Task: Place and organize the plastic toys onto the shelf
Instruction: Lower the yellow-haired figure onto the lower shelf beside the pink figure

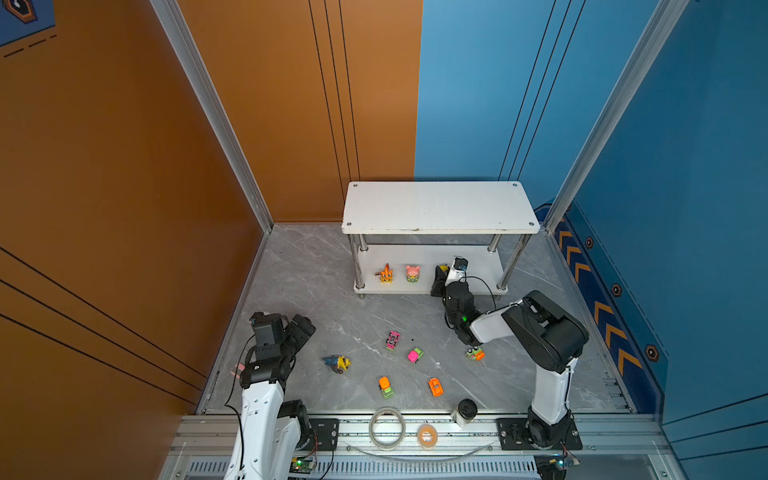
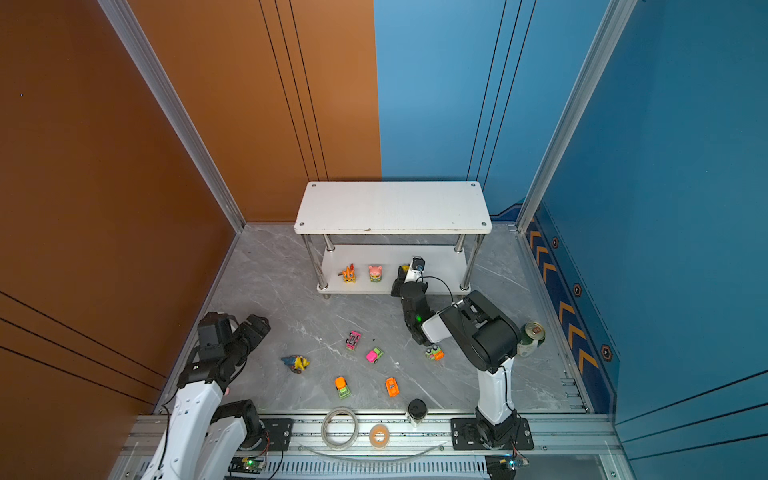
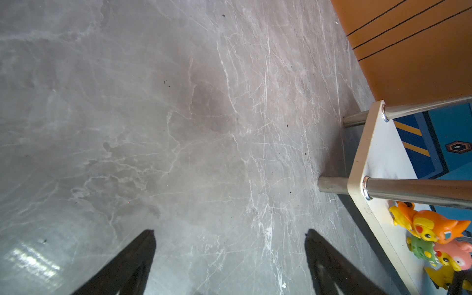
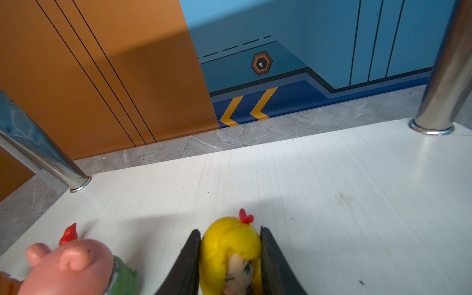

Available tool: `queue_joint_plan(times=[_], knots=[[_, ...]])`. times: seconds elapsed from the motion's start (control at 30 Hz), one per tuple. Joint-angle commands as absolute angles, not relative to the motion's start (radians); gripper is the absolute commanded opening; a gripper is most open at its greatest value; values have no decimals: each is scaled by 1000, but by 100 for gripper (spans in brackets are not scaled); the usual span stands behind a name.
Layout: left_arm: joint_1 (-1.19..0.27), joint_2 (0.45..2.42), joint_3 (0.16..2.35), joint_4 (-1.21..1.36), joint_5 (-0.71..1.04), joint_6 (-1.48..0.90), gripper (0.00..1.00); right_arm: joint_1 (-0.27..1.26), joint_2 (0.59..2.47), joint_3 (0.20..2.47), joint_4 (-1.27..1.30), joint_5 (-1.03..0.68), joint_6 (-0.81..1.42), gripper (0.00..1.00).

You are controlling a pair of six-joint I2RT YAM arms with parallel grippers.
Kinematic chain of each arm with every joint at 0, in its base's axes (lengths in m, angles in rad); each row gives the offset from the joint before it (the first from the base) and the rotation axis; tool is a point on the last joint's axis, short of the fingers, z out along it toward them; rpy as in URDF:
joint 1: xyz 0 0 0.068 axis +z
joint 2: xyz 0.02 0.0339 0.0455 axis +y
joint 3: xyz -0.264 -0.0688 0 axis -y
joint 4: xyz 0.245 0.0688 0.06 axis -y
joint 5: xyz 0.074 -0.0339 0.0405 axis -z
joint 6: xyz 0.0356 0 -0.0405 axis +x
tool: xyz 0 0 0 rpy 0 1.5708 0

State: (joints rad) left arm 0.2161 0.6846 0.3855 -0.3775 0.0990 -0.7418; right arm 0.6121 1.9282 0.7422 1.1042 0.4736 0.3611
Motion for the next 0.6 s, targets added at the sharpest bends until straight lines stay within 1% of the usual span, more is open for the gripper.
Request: queue_joint_plan(times=[0.0, 0.13, 0.2, 0.27, 0.43, 0.57], knots=[[223, 670, 369, -381, 106, -728, 93, 624, 1943, 723, 1129, 502, 381, 27], [225, 665, 368, -382, 108, -727, 93, 634, 1941, 717, 1137, 511, 386, 44], [224, 663, 370, -383, 107, -726, 93, 639, 1939, 715, 1137, 518, 384, 49], [225, 661, 373, -386, 108, -724, 93, 642, 1935, 713, 1136, 522, 382, 51], [225, 660, 372, -386, 107, -724, 93, 651, 1925, 705, 1130, 521, 376, 52], [224, 659, 373, -384, 109, -723, 93, 652, 1906, 693, 1127, 519, 374, 57]])
